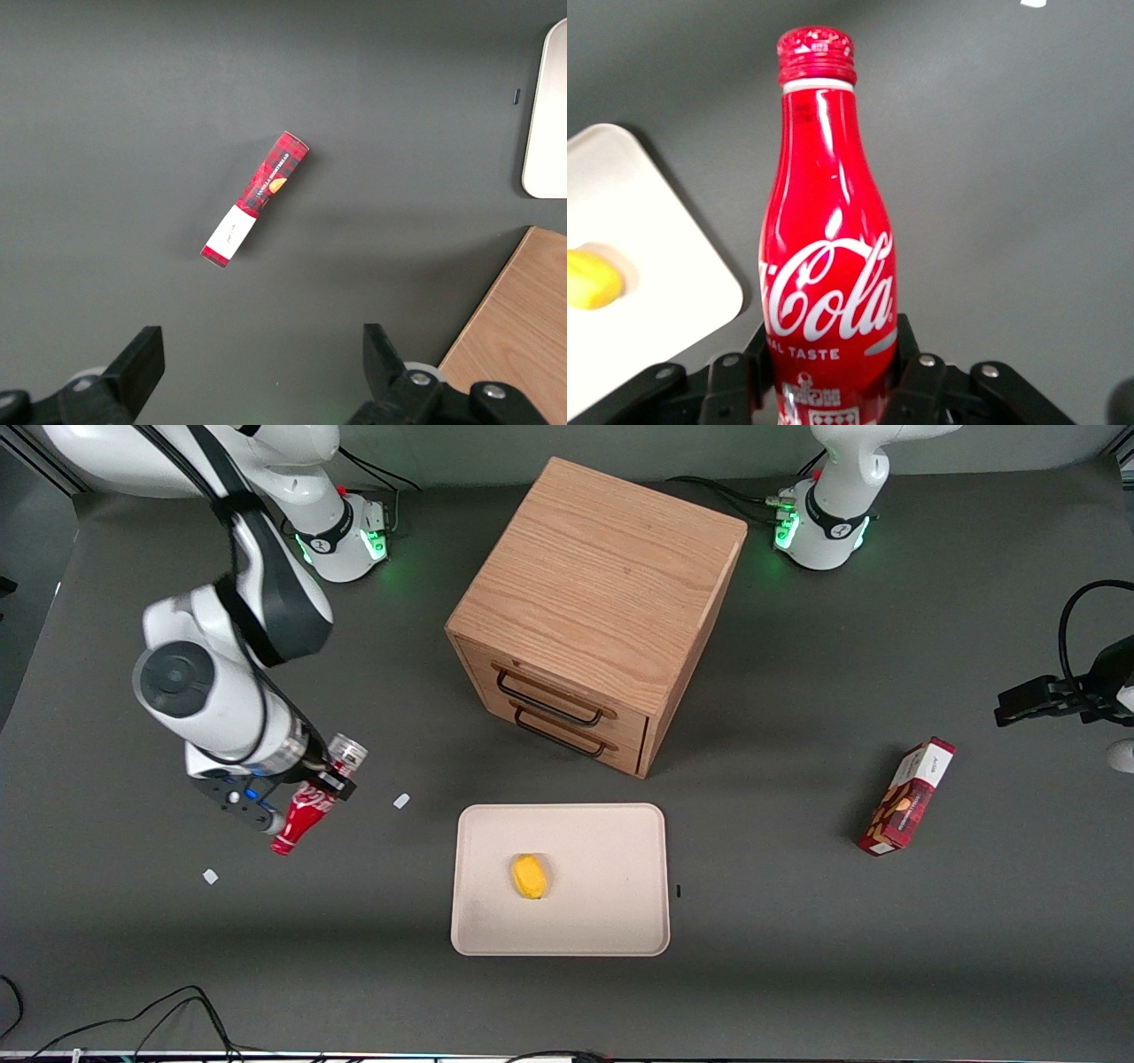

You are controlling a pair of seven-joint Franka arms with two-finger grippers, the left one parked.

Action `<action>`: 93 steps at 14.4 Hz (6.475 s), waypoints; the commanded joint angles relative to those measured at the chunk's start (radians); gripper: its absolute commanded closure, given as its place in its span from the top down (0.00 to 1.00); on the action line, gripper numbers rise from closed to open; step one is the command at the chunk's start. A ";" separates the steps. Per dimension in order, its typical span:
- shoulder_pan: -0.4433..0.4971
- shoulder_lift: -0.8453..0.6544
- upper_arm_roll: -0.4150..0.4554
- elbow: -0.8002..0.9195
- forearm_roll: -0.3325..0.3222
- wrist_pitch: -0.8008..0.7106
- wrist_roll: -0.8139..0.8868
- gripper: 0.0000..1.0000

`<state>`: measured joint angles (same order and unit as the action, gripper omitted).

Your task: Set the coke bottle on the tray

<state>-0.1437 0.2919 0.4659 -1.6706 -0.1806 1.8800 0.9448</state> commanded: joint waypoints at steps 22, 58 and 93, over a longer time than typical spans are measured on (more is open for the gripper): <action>0.409 0.699 -0.228 0.706 -0.016 0.077 -0.377 0.00; 0.429 0.721 -0.265 0.695 0.006 0.099 -0.431 1.00; 0.414 -0.410 -0.635 -0.271 0.214 -0.133 -0.863 1.00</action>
<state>0.2584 -0.0902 -0.1359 -1.9329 -0.0062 1.7645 0.1384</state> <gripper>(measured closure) 0.000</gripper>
